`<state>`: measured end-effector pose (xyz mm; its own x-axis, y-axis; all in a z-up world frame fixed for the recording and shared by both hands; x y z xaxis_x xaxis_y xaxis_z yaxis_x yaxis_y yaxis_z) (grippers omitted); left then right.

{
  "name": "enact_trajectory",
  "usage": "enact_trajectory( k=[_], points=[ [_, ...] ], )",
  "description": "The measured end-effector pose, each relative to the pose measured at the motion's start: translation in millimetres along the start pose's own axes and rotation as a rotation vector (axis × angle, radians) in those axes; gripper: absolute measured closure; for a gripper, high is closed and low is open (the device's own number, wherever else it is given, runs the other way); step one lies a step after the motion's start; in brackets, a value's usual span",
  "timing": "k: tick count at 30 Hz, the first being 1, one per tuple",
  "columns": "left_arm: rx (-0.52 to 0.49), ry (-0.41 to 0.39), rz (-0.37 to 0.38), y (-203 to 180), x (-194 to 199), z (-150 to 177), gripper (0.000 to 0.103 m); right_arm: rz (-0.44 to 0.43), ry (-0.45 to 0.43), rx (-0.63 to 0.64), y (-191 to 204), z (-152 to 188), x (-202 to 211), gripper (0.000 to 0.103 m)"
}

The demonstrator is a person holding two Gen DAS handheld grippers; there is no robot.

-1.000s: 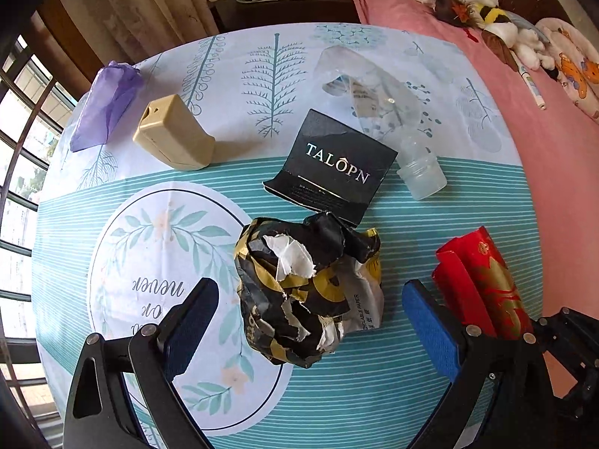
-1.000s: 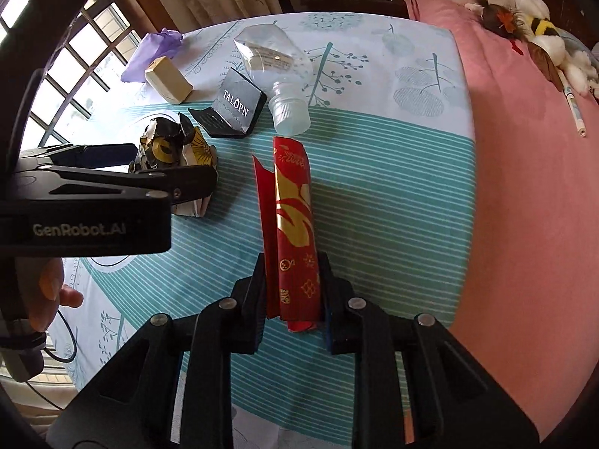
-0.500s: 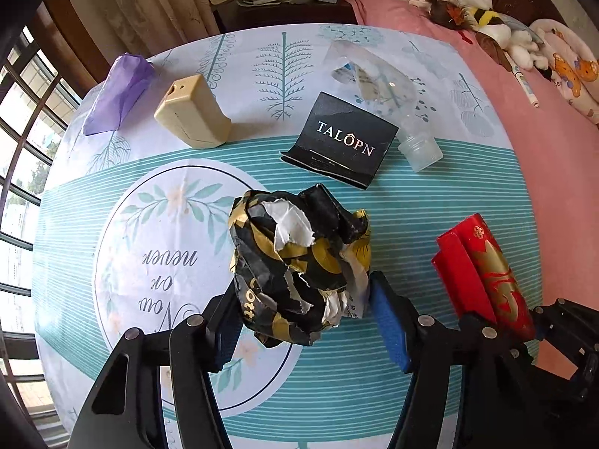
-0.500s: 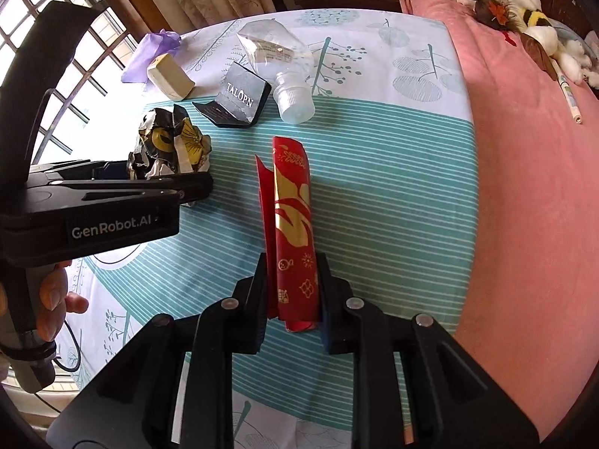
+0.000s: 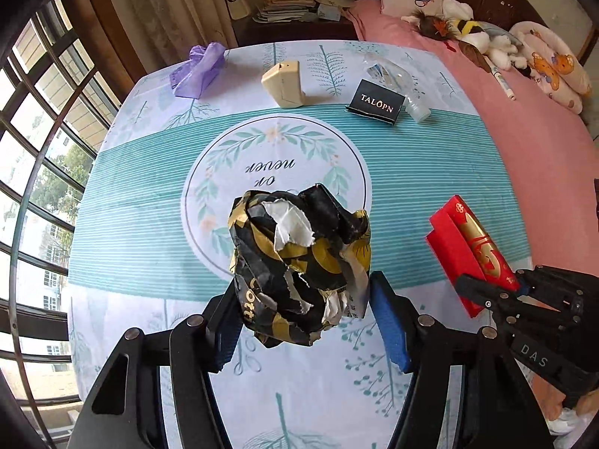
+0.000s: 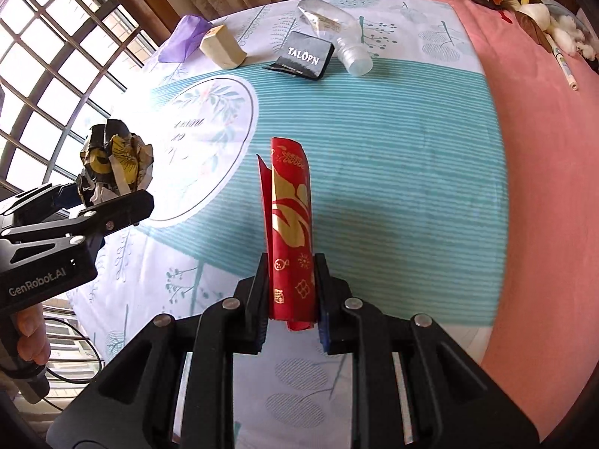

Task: Collect trash
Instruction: 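Carry the black-gold wrapper and red packet down over the bin with both tools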

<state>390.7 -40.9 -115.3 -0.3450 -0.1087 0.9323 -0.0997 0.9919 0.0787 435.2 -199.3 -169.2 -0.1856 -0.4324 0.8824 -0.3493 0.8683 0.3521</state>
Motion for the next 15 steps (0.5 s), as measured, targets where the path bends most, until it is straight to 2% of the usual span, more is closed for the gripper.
enact_trajectory(
  k=[7,15],
  points=[
    [-0.047,-0.061,0.030,51.5,55.4,51.2,0.039,-0.012,-0.023,-0.044,58.4,42.4,21.8,0.086],
    [-0.138,-0.124,0.081,105.9,95.6,111.3,0.039,0.044,-0.137,-0.080,134.4,92.4,58.5,0.086]
  ],
)
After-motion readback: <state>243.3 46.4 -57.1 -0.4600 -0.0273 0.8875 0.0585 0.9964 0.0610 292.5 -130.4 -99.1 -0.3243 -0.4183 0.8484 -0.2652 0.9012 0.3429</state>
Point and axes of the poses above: each gripper's, at about its wrist camera, not at the fingertips, and x roughly against the way its jaws point, y to its left, z to its underside, the point moved 10 cm from there along -x, roughly the way its jaws point, and after that the axes turned 4 degrees about -z, right-handed, at the moved point
